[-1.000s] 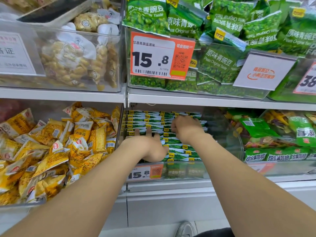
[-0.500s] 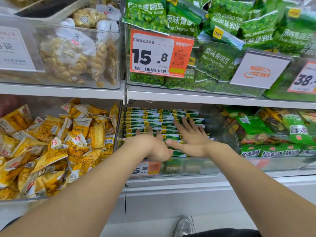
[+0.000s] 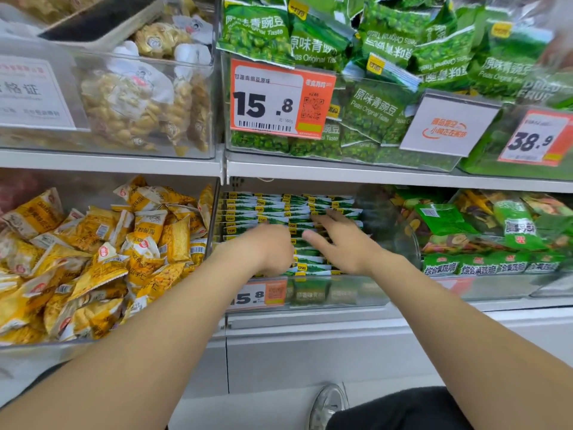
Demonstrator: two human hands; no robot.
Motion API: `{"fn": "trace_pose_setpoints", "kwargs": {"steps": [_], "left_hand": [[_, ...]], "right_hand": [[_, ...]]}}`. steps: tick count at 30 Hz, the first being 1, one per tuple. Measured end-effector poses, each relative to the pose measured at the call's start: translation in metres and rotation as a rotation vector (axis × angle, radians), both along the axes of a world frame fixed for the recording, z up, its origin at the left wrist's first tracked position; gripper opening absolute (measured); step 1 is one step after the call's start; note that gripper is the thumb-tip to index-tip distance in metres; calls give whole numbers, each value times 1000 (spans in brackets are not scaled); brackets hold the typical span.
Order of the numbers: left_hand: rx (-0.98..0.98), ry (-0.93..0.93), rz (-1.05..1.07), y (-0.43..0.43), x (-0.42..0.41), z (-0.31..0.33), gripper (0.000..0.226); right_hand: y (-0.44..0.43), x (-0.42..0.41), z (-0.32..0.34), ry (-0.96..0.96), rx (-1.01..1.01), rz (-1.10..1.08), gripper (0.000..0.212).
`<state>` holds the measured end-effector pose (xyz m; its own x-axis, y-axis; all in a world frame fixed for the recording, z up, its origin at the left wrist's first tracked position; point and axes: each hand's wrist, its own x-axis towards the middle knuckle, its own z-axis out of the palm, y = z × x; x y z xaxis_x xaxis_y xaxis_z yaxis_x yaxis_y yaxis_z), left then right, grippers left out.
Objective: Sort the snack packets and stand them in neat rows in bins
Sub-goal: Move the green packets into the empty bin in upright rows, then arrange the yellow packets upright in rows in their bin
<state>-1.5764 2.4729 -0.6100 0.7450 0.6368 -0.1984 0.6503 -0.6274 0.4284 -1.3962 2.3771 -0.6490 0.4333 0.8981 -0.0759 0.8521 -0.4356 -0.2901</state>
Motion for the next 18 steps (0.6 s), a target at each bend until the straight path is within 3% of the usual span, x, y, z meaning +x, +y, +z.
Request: {"fn": "trace_pose_setpoints", "kwargs": {"steps": [3, 6, 8, 13, 18], "left_hand": [[239, -79, -84, 6, -25, 24, 26], [426, -173, -73, 12, -53, 32, 33], [495, -126, -80, 15, -70, 33, 36], [369, -126, -48, 26, -98, 26, 27], [272, -185, -85, 33, -104, 27, 15]], "right_hand": [[-4, -27, 24, -41, 154, 150, 44], [2, -66, 39, -31, 62, 363, 34], [13, -78, 40, -58, 0, 384, 28], [28, -80, 44, -41, -113, 321, 6], [38, -89, 41, -104, -115, 227, 12]]}}
